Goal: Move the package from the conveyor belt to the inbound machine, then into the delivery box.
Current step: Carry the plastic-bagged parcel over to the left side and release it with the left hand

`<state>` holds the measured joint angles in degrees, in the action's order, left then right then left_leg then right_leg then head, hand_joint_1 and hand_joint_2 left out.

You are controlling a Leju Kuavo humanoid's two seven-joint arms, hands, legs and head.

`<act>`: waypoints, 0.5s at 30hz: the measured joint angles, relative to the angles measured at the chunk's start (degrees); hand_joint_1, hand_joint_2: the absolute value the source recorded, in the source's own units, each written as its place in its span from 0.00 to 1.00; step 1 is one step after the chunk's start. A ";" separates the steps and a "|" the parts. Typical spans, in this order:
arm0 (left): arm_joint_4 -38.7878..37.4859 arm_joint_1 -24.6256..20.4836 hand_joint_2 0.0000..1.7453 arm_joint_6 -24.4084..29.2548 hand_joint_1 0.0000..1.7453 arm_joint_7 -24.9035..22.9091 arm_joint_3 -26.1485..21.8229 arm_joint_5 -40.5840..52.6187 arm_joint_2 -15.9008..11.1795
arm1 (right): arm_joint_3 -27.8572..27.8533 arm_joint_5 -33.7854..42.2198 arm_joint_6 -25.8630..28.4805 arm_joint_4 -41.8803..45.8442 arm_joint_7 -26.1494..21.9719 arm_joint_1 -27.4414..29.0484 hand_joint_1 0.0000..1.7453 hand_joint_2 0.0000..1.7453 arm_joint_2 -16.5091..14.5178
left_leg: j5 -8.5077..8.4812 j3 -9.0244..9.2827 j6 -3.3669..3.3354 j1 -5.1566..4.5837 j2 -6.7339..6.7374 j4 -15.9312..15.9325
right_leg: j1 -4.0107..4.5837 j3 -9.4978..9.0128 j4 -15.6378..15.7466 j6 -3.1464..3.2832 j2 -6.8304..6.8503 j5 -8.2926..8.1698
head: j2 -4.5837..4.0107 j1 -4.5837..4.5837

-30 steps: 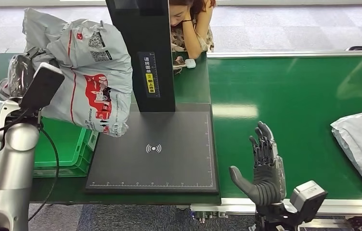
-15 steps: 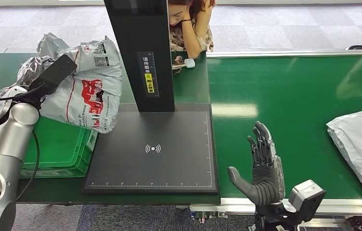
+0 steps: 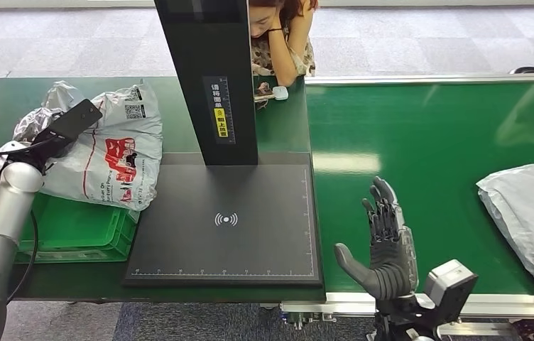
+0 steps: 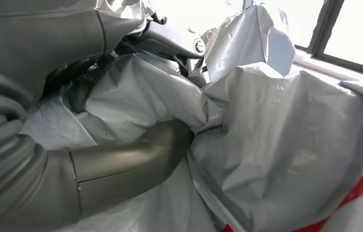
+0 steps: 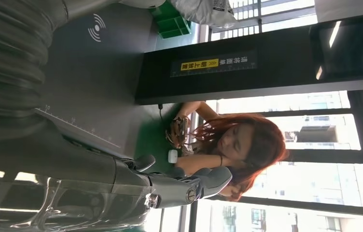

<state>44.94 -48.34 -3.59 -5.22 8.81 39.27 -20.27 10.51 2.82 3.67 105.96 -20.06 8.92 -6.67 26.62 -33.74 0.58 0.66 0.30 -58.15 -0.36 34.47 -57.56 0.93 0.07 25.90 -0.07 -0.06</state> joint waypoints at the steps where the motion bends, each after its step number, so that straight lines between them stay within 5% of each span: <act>1: -0.52 -0.03 1.00 -0.39 0.22 -0.03 0.08 0.11 -0.15 | 0.00 0.02 0.00 -0.08 0.00 -0.02 0.00 1.00 0.00 | 0.00 0.00 0.00 0.00 0.00 0.00 | 0.00 0.00 0.00 0.00 0.00 0.00 | 0.00 -0.01; 2: -1.06 -0.06 1.00 -0.82 0.00 -0.07 0.19 0.26 -0.28 | 0.00 0.05 0.00 -0.16 0.00 -0.05 0.00 1.00 0.00 | 0.00 0.00 0.00 0.00 0.00 0.00 | 0.00 0.00 0.00 0.00 0.00 0.00 | 0.00 -0.01; 15: -4.23 -1.17 1.00 -2.30 0.00 -0.69 1.21 0.80 -0.38 | 0.00 0.11 0.11 -0.27 0.02 -0.13 0.00 1.00 0.02 | 0.00 0.00 0.00 0.00 0.01 0.00 | 0.00 0.01 0.00 0.00 0.00 0.00 | 0.00 0.00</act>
<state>40.71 -49.51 -5.89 -5.92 10.02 40.07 -20.64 10.51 2.93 3.79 105.69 -20.04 8.79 -6.65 26.62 -33.74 0.58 0.65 0.30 -58.15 -0.36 34.48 -57.56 0.93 0.07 25.90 -0.07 -0.06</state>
